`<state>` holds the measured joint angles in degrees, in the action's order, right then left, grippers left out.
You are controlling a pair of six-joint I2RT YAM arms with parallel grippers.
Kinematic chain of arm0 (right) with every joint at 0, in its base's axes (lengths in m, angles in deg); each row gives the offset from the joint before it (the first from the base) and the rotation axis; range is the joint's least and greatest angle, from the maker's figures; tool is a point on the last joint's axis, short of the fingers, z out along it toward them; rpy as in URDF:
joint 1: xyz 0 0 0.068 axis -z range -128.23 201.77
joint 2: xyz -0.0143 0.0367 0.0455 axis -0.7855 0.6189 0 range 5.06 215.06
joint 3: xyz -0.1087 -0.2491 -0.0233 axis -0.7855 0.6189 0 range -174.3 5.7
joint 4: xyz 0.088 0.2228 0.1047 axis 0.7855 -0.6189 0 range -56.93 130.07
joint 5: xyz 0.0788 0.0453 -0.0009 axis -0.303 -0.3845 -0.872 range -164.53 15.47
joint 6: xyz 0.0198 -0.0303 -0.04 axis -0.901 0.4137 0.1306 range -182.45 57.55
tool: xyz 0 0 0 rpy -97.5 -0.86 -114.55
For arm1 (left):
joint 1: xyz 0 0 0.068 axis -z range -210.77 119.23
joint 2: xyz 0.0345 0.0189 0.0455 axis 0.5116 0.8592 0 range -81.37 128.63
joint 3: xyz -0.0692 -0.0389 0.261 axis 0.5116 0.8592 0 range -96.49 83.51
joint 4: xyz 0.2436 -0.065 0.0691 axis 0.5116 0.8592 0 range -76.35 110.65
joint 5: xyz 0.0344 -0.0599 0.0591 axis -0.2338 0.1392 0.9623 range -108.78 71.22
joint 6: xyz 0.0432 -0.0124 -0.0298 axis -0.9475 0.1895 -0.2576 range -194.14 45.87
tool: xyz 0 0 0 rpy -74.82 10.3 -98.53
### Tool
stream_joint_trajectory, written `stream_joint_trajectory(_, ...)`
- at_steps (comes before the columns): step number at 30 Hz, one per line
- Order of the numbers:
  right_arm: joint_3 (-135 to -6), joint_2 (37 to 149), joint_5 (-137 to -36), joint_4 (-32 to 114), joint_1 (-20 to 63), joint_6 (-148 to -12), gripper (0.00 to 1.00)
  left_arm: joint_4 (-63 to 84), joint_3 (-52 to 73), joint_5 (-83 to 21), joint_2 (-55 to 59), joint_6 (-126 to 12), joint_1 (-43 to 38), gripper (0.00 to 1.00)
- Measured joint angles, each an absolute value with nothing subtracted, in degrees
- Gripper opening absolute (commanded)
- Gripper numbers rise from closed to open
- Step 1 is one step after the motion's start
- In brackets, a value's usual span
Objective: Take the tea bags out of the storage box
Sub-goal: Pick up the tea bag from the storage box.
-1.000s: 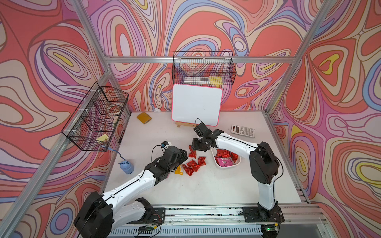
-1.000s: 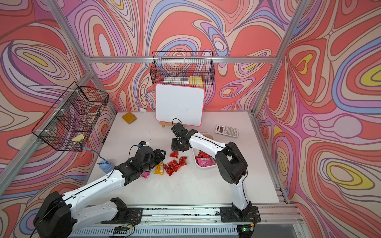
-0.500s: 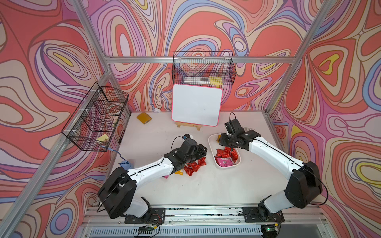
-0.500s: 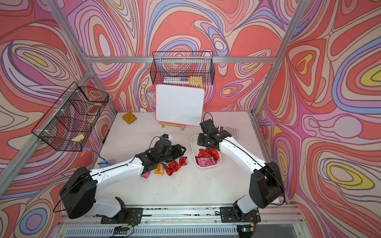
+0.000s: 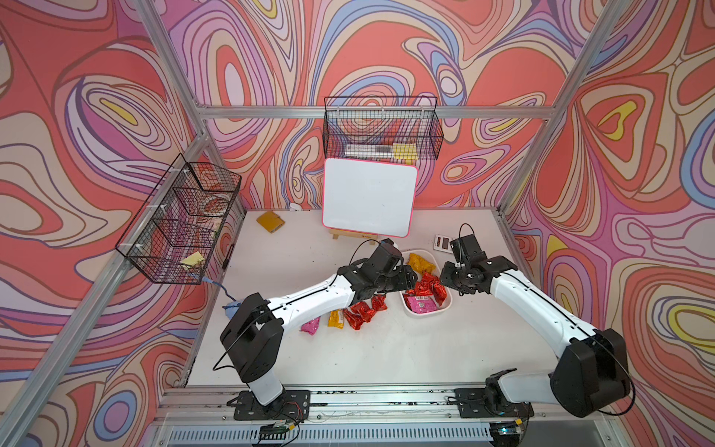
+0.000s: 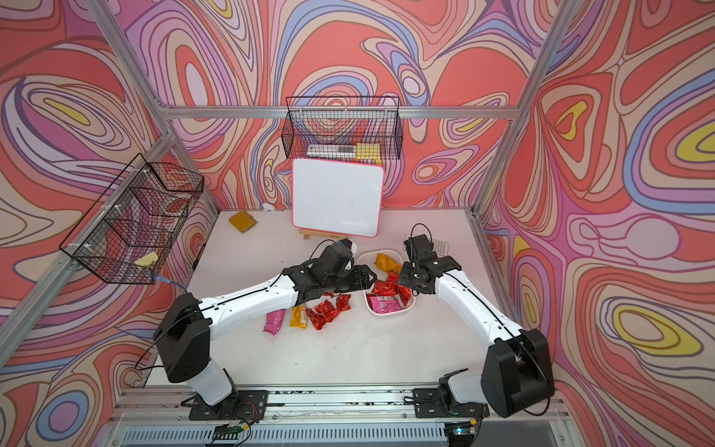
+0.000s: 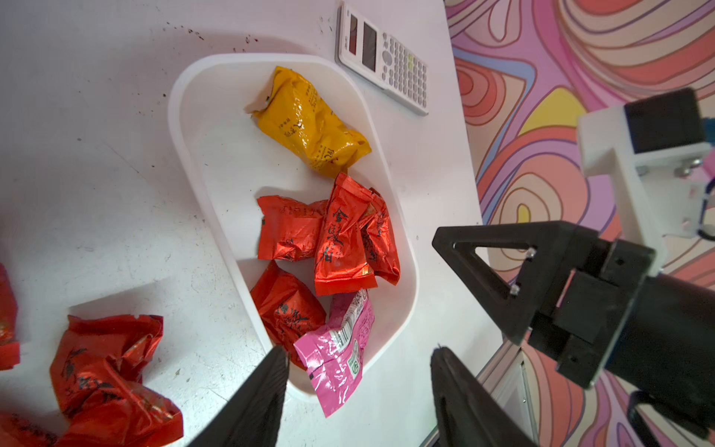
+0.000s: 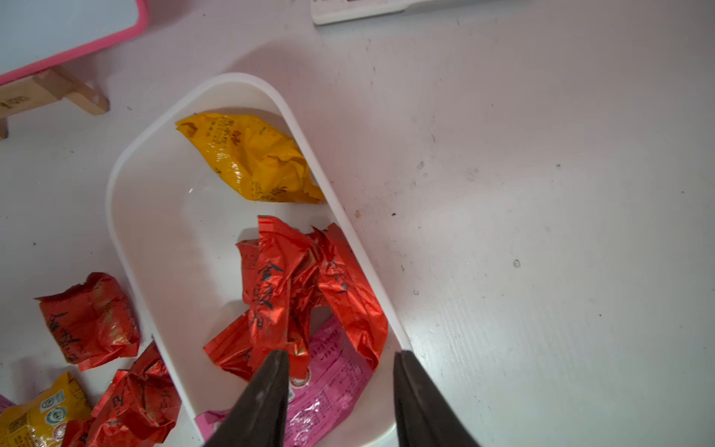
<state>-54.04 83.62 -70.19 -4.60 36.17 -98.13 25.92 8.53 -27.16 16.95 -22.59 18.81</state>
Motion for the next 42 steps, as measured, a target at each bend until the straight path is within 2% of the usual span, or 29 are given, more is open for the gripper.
stream_joint_trajectory(10, -51.22, 84.93, -76.07, -2.43, 40.68, -98.09, 0.46, 44.00, -9.98, -28.28, 30.20, -34.74, 22.11, 0.71)
stream_joint_trajectory(20, -47.66, 81.46, -77.27, -1.56, 41.59, -98.13, 0.46, 54.27, -17.61, -30.05, 37.54, -43.50, 22.24, 0.80)
stream_joint_trajectory(26, -45.74, 81.30, -78.12, -1.36, 41.66, -98.33, 0.46, 56.54, -20.71, -31.18, 41.15, -45.32, 22.18, 0.78)
stream_joint_trajectory(28, -45.54, 81.30, -78.43, -1.23, 41.75, -98.55, 0.46, 56.92, -21.68, -31.99, 42.24, -45.64, 22.18, 0.74)
stream_joint_trajectory(34, -45.19, 81.28, -78.65, -0.40, 42.03, -98.77, 0.46, 57.86, -22.42, -33.72, 43.90, -46.17, 22.16, 0.52)
stream_joint_trajectory(39, -44.82, 81.28, -78.71, -0.16, 42.14, -98.96, 0.46, 57.99, -22.62, -34.42, 44.01, -46.43, 22.16, 0.25)
stream_joint_trajectory(42, -44.82, 81.28, -78.85, -0.09, 42.31, -99.01, 0.46, 58.01, -22.73, -34.79, 44.01, -46.58, 22.14, 0.14)
